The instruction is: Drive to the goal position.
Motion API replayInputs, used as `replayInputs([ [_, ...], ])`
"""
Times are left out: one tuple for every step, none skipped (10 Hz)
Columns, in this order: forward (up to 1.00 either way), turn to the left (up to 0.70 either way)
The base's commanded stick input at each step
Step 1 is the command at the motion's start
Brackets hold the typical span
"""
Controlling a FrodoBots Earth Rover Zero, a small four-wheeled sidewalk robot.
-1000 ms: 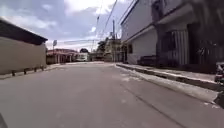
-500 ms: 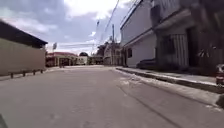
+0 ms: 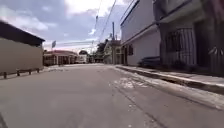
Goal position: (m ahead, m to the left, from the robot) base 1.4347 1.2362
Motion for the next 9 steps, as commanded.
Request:
replayInputs([
  [1.00, 0.01],
  [1.00, 0.01],
  [1.00, 0.01],
  [1.00, 0.01],
  [1.00, 0.01],
  [1.00, 0.01],
  [1.00, 0.01],
  [1.00, 0.01],
  [1.00, 0.01],
])
